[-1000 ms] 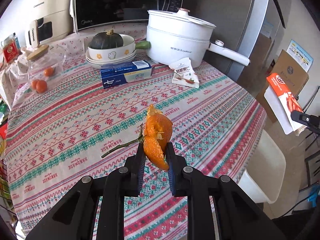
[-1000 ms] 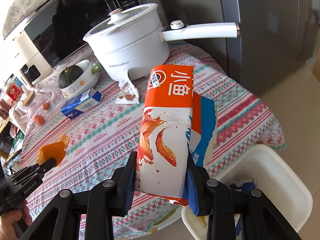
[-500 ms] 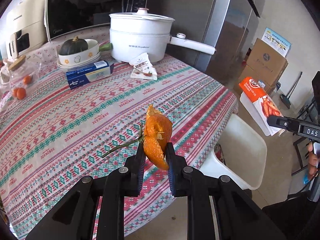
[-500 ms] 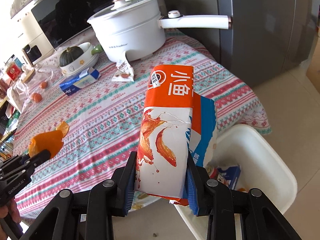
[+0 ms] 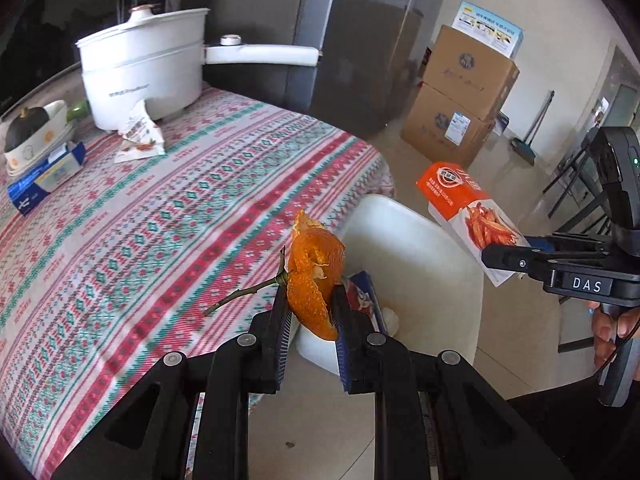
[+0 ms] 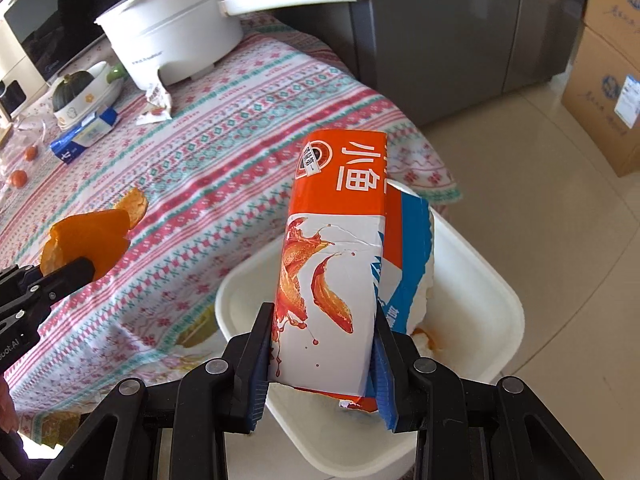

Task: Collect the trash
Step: 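Carry the orange peel and snack box over the white bin, then open the left tool to drop the peel while the right tool releases the snack box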

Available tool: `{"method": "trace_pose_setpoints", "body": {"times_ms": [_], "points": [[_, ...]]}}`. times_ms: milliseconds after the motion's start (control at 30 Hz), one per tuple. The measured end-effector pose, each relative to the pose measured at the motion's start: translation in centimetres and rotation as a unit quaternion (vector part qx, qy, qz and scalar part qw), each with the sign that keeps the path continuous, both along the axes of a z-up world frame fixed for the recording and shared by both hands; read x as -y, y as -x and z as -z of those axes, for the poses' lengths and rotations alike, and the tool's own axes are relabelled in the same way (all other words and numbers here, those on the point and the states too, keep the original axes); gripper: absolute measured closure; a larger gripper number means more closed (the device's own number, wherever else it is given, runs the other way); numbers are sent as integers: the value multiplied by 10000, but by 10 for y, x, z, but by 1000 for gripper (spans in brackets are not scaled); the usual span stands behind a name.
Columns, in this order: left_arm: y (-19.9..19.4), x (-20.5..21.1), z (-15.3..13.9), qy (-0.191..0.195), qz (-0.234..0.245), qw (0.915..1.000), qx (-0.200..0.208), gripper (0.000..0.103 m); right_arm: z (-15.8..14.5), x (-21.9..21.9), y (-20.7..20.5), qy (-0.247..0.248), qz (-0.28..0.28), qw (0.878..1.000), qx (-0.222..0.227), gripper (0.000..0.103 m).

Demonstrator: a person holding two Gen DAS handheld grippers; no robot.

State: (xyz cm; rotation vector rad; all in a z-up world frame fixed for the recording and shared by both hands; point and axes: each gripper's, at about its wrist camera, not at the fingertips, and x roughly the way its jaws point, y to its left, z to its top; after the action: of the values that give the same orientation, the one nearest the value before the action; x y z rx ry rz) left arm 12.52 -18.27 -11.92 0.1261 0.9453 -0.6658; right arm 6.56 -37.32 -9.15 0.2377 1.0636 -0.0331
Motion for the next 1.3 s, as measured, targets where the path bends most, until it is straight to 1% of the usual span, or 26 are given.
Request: {"method": "trace_pose_setpoints", "body": {"times_ms": [133, 300, 467, 600, 633, 700, 767, 833, 933, 1067, 1133, 1200, 1233, 1267, 1300], "points": [[8, 30, 14, -98, 341, 9993, -125, 82, 8, 18, 5, -17, 127, 9998, -157, 65], [17, 57, 31, -254, 681, 9970, -257, 82, 17, 32, 11, 11, 191, 9994, -289, 64], [18, 70, 46, -414, 798, 9953, -348, 82, 23, 41, 14, 32, 223, 9990, -392, 64], [17, 75, 52, -412, 955, 9937, -426, 80, 26, 47, 17, 35, 245, 9988, -433, 64], [18, 77, 54, -434, 1082, 9918, -516, 77, 27, 49, 17, 36, 251, 9987, -444, 64], [21, 80, 55, -568, 1140, 9906, -492, 68, 28, 51, 18, 38, 259, 9986, -463, 64], [21, 81, 54, -659, 1099, 9908, -445, 38, 28, 52, 18, 42, 271, 9985, -476, 64], [21, 78, 50, -654, 1023, 9918, -388, 29, 28, 53, 18, 42, 284, 9984, -480, 64], [15, 72, 45, -698, 868, 9931, -354, 25, 28, 52, 17, 42, 291, 9984, -474, 64], [6, 57, 41, -691, 604, 9952, -346, 17, 30, 50, 17, 51, 266, 9984, -502, 64], [3, 49, 40, -690, 495, 9957, -375, 14, 32, 48, 16, 64, 250, 9982, -537, 64], [1, 41, 39, -683, 403, 9960, -400, 13, 33, 48, 15, 33, 249, 9980, -579, 61], [1, 36, 38, -687, 367, 9962, -400, 13, 34, 48, 15, 20, 273, 9978, -599, 58], [1, 33, 37, -698, 339, 9962, -384, 12, 35, 49, 14, -26, 291, 9976, -626, 47], [0, 29, 36, -714, 320, 9963, -361, 12, 36, 49, 14, -69, 328, 9973, -657, 41]]}}
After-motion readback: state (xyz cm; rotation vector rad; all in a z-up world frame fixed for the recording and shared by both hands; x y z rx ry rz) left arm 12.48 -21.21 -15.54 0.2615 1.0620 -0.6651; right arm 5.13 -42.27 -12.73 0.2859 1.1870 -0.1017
